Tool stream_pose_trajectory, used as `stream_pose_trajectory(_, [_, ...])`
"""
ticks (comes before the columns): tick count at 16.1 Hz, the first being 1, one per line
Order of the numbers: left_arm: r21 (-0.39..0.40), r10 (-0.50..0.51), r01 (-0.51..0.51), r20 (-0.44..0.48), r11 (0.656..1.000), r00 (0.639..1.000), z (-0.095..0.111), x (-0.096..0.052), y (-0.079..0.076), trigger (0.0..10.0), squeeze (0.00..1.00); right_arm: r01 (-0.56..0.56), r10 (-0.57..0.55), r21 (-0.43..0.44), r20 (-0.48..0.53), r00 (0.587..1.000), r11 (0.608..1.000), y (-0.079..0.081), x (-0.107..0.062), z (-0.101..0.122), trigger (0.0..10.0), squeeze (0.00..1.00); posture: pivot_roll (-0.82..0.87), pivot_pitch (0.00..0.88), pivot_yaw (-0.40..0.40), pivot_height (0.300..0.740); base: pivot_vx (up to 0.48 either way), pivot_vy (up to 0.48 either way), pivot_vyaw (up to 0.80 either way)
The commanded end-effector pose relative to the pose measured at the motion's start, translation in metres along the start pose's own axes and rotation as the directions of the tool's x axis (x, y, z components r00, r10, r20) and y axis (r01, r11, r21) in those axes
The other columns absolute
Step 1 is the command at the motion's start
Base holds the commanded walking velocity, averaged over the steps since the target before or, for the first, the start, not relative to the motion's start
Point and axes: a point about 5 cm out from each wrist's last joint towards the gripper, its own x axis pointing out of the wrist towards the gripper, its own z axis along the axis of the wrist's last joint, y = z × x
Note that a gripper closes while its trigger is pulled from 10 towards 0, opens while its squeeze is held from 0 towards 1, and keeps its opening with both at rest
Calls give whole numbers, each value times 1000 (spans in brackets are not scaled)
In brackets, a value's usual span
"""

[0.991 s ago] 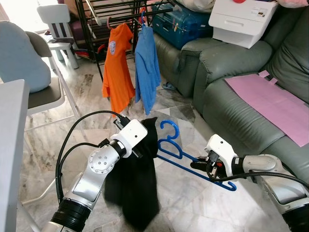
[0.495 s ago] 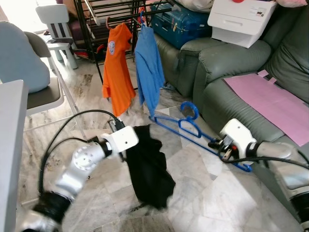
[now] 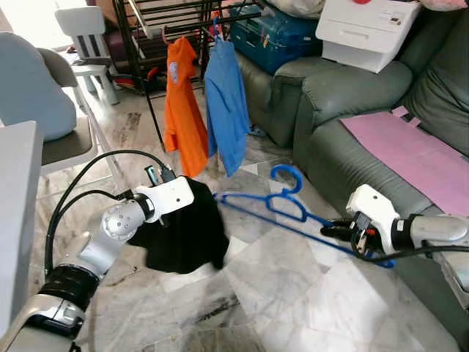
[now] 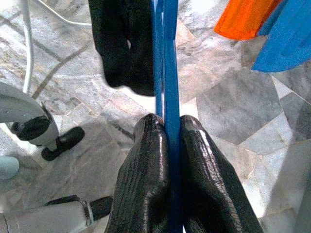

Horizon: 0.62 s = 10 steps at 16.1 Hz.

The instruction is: Hang hanger

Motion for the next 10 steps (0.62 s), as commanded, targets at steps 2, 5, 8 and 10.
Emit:
stream_pose_trajectory(2, [-37,60,-58,44,998,997,10,3,14,10000,0,-18,19,-4,34,999,1000,1,-2,6,10000,0,-117,36,31,740,0,0,0])
stream_pose_trajectory(5, [-48,18,-16,55,999,998,13,4,11,10000,0,-82,81,5,42,996,997,12,6,5,10000,0,-111,33,27,740,0,0,0])
stream_pose_trajectory(8, [-68,-40,34,-90,997,995,-12,0,1,10000,0,-86,87,-18,44,995,996,8,-1,11,10000,0,-118,32,23,740,0,0,0])
stream_pose_trajectory(10, [-84,-54,40,-172,996,984,-25,-2,-4,10000,0,-90,91,-17,38,995,996,8,-3,11,10000,0,-122,32,21,740,0,0,0])
